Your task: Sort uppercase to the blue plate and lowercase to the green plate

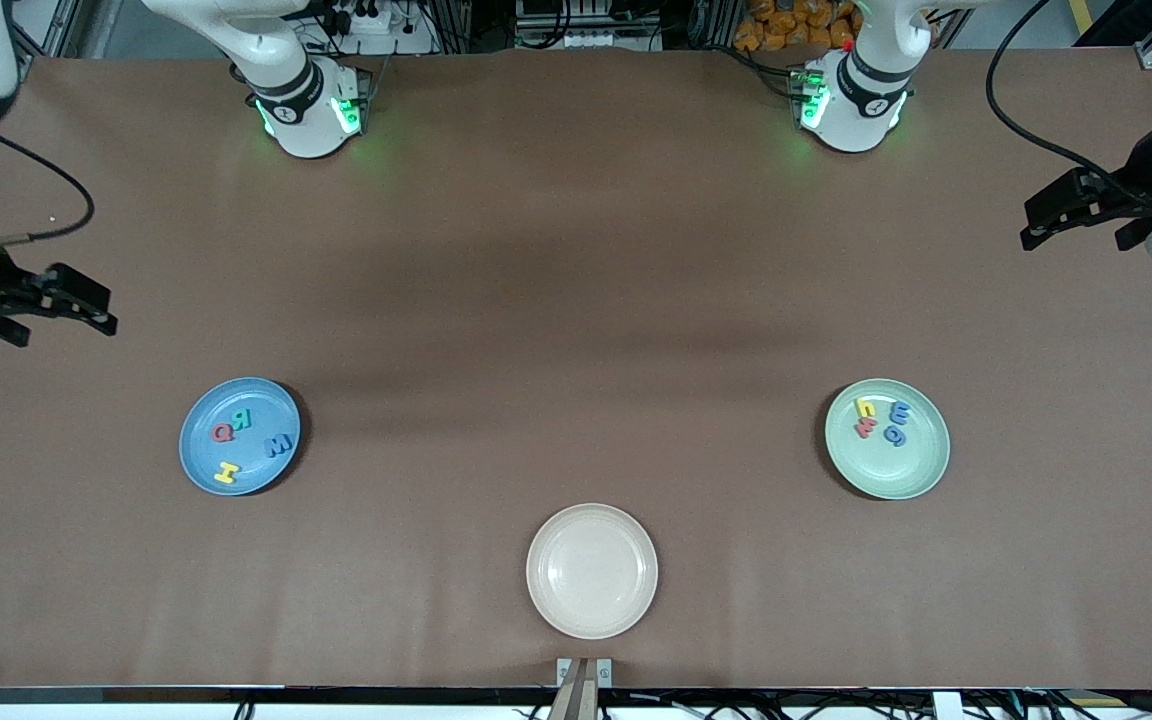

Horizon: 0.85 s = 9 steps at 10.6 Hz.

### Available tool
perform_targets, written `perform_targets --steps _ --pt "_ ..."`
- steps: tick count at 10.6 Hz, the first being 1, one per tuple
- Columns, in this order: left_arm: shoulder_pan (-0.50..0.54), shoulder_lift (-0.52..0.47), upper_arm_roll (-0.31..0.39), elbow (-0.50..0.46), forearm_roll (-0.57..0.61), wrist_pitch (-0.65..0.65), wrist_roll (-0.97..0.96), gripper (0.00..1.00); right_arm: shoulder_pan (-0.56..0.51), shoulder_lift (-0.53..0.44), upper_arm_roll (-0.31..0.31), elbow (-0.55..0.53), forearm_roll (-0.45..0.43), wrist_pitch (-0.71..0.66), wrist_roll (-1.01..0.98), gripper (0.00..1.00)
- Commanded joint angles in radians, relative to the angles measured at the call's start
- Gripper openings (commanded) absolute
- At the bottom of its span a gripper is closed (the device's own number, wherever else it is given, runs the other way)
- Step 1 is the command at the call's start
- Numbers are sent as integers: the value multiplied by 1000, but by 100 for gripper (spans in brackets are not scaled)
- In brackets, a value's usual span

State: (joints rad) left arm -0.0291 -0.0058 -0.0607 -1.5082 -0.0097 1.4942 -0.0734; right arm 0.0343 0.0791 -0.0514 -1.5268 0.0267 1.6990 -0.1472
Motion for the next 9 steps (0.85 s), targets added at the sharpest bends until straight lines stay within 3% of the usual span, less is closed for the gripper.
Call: perform_targets --steps 1,9 --pt "0 -5 -5 0 27 -6 -9 100 -4 -1 27 88 -1 -70 17 100" --pt "2 -3 -5 -1 27 -8 -6 100 -14 -45 50 97 -42 -179 90 100"
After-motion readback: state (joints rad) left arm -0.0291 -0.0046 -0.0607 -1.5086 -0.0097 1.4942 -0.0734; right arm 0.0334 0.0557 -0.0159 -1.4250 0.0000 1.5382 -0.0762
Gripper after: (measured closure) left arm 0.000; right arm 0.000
